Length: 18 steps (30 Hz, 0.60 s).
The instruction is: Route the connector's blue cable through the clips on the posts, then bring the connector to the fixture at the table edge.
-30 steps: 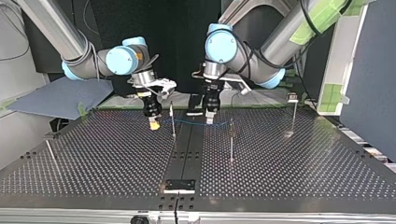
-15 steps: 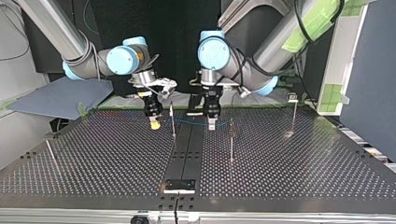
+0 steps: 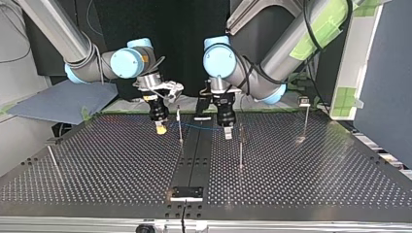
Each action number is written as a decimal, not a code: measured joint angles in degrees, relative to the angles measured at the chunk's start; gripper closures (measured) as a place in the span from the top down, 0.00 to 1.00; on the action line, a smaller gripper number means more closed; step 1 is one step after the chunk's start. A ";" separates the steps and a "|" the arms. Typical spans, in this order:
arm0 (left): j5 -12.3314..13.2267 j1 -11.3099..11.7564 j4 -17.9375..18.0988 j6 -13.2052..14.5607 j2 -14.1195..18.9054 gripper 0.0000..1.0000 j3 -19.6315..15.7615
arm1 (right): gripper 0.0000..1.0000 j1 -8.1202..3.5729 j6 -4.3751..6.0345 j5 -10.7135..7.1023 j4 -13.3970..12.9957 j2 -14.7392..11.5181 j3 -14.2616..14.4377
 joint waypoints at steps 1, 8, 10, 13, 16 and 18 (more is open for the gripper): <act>-0.46 -0.05 0.03 0.18 0.00 0.99 0.00 | 0.00 0.01 0.00 0.00 0.00 0.01 -0.02; -1.51 -0.33 1.09 0.92 -0.05 0.99 0.02 | 0.00 -0.01 -0.01 -0.08 0.06 0.05 -0.01; -1.38 -0.41 1.56 1.11 -0.06 0.99 0.02 | 0.00 -0.02 -0.01 -0.14 0.06 0.06 0.00; -0.98 -0.52 1.94 1.37 -0.05 0.99 0.02 | 0.00 -0.03 -0.01 -0.17 0.04 0.06 -0.01; -0.34 -0.71 2.04 1.47 -0.23 0.99 0.06 | 0.00 -0.04 -0.01 -0.19 -0.01 0.06 -0.02; -0.39 -0.74 2.01 1.50 -0.62 0.99 0.23 | 0.00 -0.04 -0.01 -0.23 0.00 0.06 -0.03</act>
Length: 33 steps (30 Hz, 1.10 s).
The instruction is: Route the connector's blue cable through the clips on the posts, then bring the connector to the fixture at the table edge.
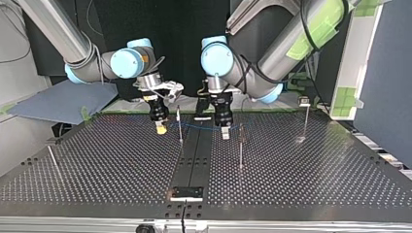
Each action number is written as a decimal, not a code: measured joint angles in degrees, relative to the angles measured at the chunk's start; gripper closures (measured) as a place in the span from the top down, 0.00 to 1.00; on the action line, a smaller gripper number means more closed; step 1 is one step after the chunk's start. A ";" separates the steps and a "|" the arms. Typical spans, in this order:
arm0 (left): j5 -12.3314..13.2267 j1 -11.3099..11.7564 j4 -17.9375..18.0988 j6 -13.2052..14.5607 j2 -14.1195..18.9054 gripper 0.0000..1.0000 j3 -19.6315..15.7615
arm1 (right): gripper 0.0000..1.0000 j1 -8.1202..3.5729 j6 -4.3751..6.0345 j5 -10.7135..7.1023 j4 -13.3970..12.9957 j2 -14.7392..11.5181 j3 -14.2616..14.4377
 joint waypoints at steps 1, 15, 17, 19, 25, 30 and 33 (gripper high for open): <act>-0.06 0.02 -0.05 0.00 -0.24 0.99 0.11 | 0.00 0.00 0.00 -0.01 0.02 0.00 -0.01; -0.41 0.12 0.14 -0.20 -1.03 0.99 1.09 | 0.00 -0.07 0.00 -0.05 0.13 0.00 0.03; -0.37 0.06 0.14 -0.29 -1.03 0.99 1.08 | 0.00 -0.08 0.00 -0.05 0.14 0.00 0.02; -0.31 -0.03 0.13 -0.37 -1.04 0.99 1.08 | 0.00 -0.08 0.00 -0.05 0.18 0.00 0.03; 0.35 -0.44 0.49 -1.58 -1.04 0.58 1.04 | 0.00 -0.08 0.00 -0.09 0.27 0.00 0.03; 1.31 -0.74 1.69 -2.17 -1.04 0.07 1.02 | 0.00 -0.14 -0.01 -0.15 0.36 0.03 0.03; 2.07 -0.77 1.92 -2.26 -1.04 0.00 1.02 | 0.00 -0.21 -0.08 -0.19 0.38 0.03 0.03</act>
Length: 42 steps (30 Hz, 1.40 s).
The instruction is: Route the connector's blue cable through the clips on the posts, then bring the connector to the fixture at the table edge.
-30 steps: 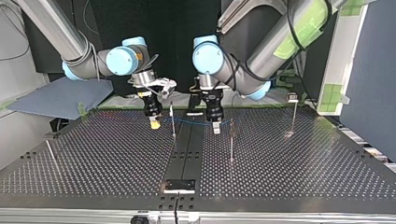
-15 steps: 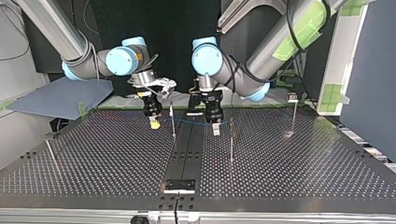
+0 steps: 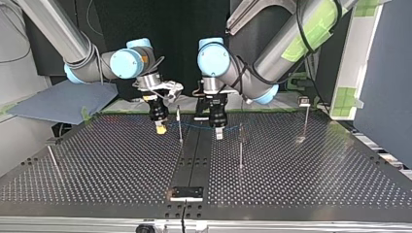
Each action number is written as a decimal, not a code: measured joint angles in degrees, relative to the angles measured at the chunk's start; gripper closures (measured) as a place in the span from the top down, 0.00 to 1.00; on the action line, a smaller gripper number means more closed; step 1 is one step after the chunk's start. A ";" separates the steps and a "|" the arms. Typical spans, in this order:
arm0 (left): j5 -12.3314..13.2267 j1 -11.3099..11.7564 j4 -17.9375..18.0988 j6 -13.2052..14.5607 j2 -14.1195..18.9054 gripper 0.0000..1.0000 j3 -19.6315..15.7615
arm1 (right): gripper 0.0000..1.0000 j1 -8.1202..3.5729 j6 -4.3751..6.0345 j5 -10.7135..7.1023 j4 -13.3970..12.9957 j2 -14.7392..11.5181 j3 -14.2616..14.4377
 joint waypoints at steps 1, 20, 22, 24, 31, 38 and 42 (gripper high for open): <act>0.22 0.01 0.03 0.00 0.00 0.00 0.00 | 0.00 -0.01 -0.02 -0.01 0.01 0.00 0.00; -0.86 0.31 -0.99 3.60 0.00 0.02 -0.01 | 0.00 -0.70 -0.17 0.01 1.32 0.05 0.01; -0.99 0.27 -1.02 4.11 0.00 0.05 -0.02 | 0.00 -0.73 -0.20 0.01 1.41 0.04 0.00; -1.10 0.17 -0.96 4.65 0.00 0.05 -0.13 | 0.00 -0.74 -0.22 0.01 1.54 0.05 0.00; -0.82 -0.24 -0.11 5.60 -0.03 0.05 -0.98 | 0.00 -0.76 -0.31 0.05 3.15 0.05 0.01; -0.54 -1.02 0.54 6.14 -1.04 0.05 -1.95 | 0.00 -0.75 -1.15 0.06 5.08 0.05 0.01; -0.60 -1.85 0.87 6.20 -2.64 0.05 -2.13 | 0.00 -0.75 -1.64 0.13 5.85 0.06 0.14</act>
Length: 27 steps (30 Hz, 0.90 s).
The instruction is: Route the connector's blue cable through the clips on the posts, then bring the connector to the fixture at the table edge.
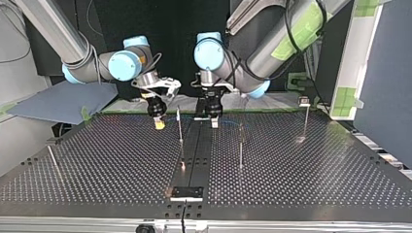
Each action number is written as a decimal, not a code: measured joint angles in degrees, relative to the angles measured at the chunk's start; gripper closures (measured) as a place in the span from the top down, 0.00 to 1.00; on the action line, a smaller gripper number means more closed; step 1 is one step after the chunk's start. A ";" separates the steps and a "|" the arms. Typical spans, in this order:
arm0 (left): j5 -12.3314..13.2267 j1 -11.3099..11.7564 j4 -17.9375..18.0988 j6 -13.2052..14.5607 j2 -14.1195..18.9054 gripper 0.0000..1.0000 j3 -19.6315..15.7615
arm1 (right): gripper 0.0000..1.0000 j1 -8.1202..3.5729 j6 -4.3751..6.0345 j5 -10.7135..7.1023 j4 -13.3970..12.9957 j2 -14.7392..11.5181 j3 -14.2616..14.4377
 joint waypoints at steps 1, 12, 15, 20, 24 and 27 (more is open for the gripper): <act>-0.03 -0.19 0.19 -0.10 -0.35 0.05 -0.10 | 0.00 0.00 -0.15 0.03 0.13 0.00 0.09; -0.18 -1.85 3.84 -0.59 -1.38 0.05 -3.42 | 0.00 -0.01 -0.64 0.40 -1.32 0.00 2.90; -0.09 -2.11 4.96 -0.70 -1.39 0.05 -4.92 | 0.00 -0.01 -0.71 0.39 -1.82 0.00 3.54; 0.00 -2.35 5.79 -1.02 -1.47 0.05 -6.23 | 0.00 -0.01 -1.04 0.38 -1.74 0.00 4.21; 0.15 -2.59 5.84 -1.37 -1.48 0.05 -6.45 | 0.00 -0.01 -1.28 0.53 -2.05 0.00 5.34; 0.43 -2.81 5.76 -1.50 -1.67 0.05 -6.45 | 0.00 -0.01 -1.33 0.61 -2.82 0.00 6.48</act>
